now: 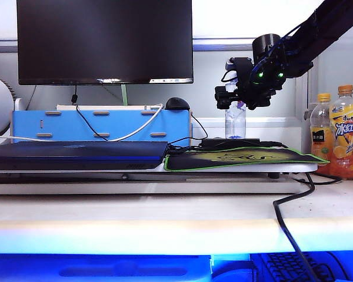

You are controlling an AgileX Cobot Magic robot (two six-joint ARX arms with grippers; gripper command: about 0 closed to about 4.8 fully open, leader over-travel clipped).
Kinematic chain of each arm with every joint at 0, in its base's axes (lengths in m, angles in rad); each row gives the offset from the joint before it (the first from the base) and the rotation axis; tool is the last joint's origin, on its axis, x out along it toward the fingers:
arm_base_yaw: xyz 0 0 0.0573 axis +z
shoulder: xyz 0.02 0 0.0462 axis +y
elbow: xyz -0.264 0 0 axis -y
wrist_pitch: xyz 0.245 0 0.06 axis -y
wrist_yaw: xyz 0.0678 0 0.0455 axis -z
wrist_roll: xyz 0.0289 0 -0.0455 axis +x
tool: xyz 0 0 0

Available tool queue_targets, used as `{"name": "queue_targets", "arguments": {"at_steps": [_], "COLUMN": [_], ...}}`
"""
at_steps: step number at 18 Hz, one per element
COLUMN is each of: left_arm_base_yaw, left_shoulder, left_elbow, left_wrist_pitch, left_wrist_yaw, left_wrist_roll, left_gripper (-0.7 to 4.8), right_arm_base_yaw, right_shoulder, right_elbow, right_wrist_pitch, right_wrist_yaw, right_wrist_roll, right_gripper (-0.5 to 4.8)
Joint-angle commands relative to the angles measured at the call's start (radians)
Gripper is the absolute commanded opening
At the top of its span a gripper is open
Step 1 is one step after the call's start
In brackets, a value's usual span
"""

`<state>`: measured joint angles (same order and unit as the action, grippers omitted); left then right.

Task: Pick up the mineral water bottle and place it on the laptop.

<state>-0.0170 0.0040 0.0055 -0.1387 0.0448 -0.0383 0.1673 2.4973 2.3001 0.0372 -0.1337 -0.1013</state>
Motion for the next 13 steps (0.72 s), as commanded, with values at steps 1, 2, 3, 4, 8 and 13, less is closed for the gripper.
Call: {"name": "queue_targets", "arguments": {"at_steps": [1,2,3,4,8,13], "left_arm_base_yaw": [0.001,0.001,0.001,0.001,0.001,0.001], "left_shoulder": [0.000,0.000,0.000,0.000,0.000,0.000], "left_elbow": [0.001,0.001,0.001,0.001,0.001,0.001], "left_wrist_pitch": [0.005,0.005,0.005,0.005,0.005,0.005], "left_wrist_yaw": [0.003,0.003,0.003,0.003,0.003,0.003], "left_wrist_roll": [0.001,0.001,0.001,0.001,0.001,0.001], "left_gripper": [-0.02,-0.02,-0.02,-0.02,-0.02,-0.02], "right_arm_base_yaw": [0.000,0.000,0.000,0.000,0.000,0.001], "right_shoulder": [-0.002,-0.002,-0.002,-0.002,-0.002,-0.002], "right_elbow": [0.007,0.007,0.007,0.007,0.007,0.012], "right_wrist_pitch": [0.022,0.028,0.039,0.052,0.082,0.126], "right_wrist_yaw": [0.009,0.009,0.010,0.010,0.008,0.010], "right_wrist_roll": [0.000,-0.001,-0.001,-0.001,-0.001,0.000], "right_gripper": [4.79,4.79,4.29,3.97,1.33,1.05]}}
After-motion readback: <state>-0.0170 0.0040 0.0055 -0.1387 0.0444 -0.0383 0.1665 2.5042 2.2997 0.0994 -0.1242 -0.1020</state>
